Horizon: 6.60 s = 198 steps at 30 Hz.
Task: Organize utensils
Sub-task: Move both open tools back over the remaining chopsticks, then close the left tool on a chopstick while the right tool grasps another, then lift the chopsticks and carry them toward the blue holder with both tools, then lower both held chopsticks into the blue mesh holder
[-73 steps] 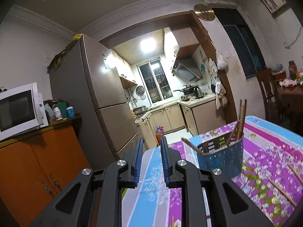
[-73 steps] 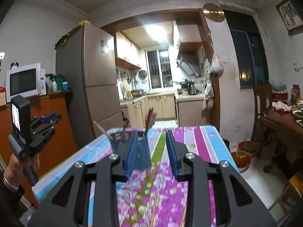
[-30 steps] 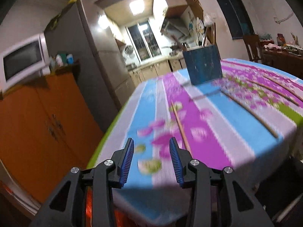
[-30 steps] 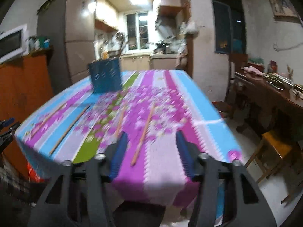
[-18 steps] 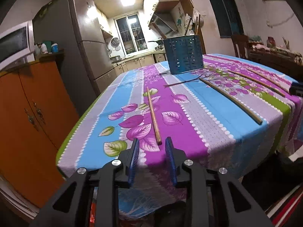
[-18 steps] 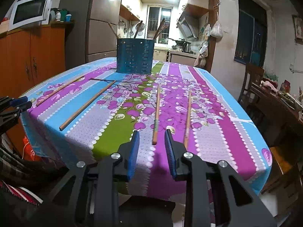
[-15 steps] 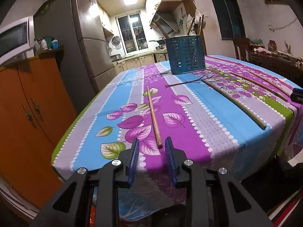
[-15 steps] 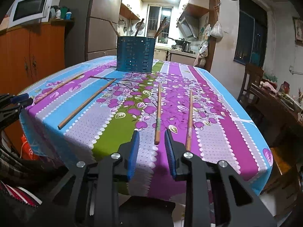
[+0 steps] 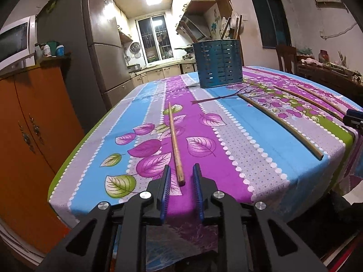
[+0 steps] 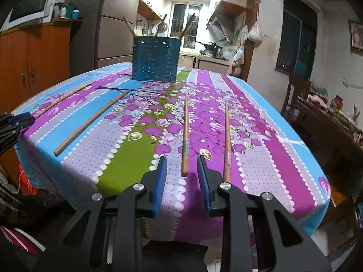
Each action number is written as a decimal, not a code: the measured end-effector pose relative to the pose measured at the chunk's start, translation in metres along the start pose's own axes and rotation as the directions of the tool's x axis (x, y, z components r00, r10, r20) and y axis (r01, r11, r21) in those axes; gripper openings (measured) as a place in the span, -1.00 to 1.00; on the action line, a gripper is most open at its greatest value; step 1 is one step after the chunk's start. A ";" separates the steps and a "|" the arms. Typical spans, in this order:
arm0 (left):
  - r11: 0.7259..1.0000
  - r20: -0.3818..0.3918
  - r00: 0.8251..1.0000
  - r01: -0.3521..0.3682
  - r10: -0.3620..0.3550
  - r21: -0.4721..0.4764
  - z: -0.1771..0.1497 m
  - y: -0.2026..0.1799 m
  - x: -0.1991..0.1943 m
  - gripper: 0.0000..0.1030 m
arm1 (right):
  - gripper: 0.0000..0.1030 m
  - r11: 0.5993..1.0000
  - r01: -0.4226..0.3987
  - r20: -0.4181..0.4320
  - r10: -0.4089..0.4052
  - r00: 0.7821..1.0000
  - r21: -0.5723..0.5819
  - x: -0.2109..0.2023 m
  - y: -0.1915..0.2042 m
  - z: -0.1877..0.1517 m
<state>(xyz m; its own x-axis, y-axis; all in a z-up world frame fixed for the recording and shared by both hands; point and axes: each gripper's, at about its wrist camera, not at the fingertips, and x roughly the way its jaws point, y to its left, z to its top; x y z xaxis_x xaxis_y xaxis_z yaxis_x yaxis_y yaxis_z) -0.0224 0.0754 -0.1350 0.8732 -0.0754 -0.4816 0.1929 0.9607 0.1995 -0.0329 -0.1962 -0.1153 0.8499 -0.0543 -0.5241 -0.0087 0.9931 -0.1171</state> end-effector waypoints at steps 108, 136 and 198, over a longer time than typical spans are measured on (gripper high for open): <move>0.982 0.017 0.999 0.033 -0.031 -0.187 -0.034 0.049 -0.068 -0.86 | -0.90 0.969 -0.246 0.414 0.235 0.879 -0.028 -0.090 -0.023 0.168; 0.985 0.055 0.998 0.046 -0.037 -0.166 -0.042 0.053 -0.037 -0.84 | -0.90 0.968 -0.243 0.388 0.250 0.887 -0.067 -0.097 -0.001 0.161; 0.951 0.288 0.919 0.300 -0.269 -0.069 0.280 0.072 -0.015 -0.86 | -0.90 0.949 -0.316 0.393 0.290 0.873 0.003 -0.029 -0.049 0.281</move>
<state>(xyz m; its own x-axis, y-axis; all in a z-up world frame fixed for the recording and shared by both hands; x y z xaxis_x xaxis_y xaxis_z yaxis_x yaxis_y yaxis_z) 0.1039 0.0711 0.1250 0.8798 -0.4044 -0.2500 0.4144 0.9100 -0.0137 0.0911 -0.2143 0.1430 0.9463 0.2810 -0.1600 -0.2753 0.9596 0.0574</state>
